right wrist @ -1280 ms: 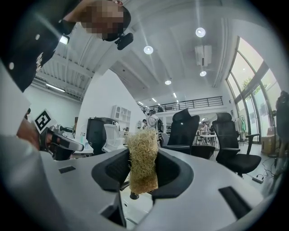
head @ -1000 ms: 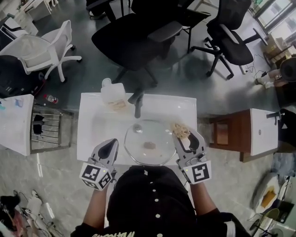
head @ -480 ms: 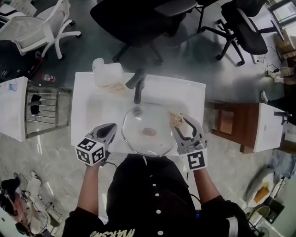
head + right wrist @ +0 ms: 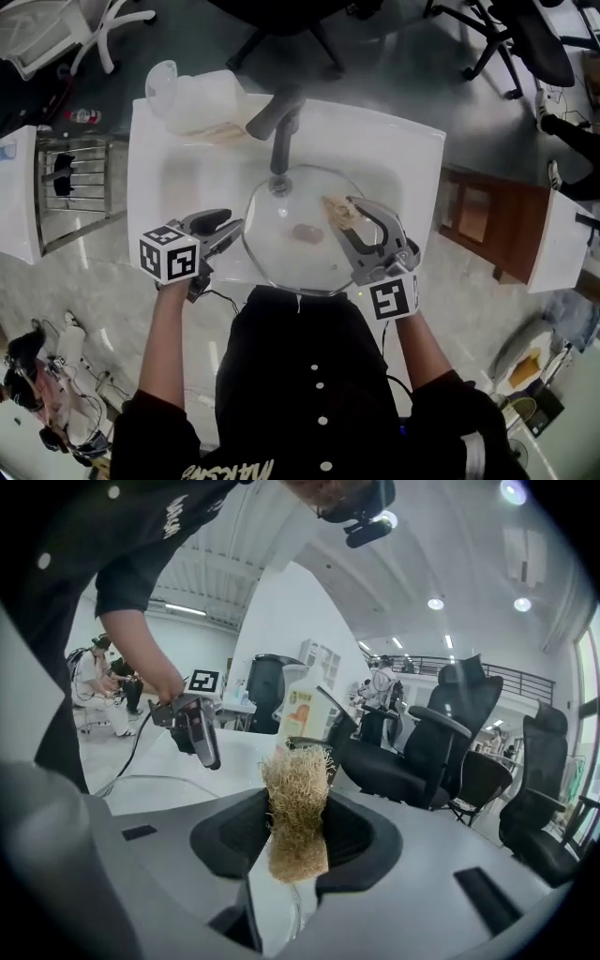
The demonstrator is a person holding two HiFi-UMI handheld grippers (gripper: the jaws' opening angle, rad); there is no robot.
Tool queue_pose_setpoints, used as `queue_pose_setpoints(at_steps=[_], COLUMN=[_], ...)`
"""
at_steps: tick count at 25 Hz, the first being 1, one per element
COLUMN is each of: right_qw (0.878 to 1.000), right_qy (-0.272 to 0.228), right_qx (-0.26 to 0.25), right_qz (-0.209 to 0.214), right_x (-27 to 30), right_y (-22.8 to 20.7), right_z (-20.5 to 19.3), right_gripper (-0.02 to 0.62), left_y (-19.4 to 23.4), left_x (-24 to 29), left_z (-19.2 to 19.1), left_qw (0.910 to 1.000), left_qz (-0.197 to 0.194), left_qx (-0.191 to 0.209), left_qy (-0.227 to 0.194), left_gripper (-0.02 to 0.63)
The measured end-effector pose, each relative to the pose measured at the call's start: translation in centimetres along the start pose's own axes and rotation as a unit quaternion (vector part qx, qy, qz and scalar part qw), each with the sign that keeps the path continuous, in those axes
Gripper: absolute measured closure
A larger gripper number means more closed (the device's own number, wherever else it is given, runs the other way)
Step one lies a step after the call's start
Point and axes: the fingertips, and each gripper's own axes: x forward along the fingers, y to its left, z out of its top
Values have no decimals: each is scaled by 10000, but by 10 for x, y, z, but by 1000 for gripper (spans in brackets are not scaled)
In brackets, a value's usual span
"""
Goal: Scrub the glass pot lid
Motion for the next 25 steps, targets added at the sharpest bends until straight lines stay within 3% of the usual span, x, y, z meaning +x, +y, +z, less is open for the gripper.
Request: queue_pose_setpoints(at_steps=[5,10,15,21,25], right_qw=[9987,9876,9624,9281,9067], right_qy=[24,204,320,450,509], right_qx=[-502,-1516,-2611,-3569,-4032], right_qz=[124,345,676,960,1128], right_x=[16,30,43,62,79], right_y=[7,26,46,58,62], right_z=[-8,-24,-42,-64,-76], right_gripper=[437,437,437,437,437], left_y=[13,18,15,4,4], left_x=[17,34,47,63,67], left_z=[-12,-29,-39,-44,-47], left_qw=[9964,9852,9678,9506,9450], left_qz=[-112,-405,-724,-1117,-1069], left_qx=[-313,-943,-1540,-1762,-1880], left_qy=[780,1370,1853,2298,2452], left_gripper=[402,374,382,429,483])
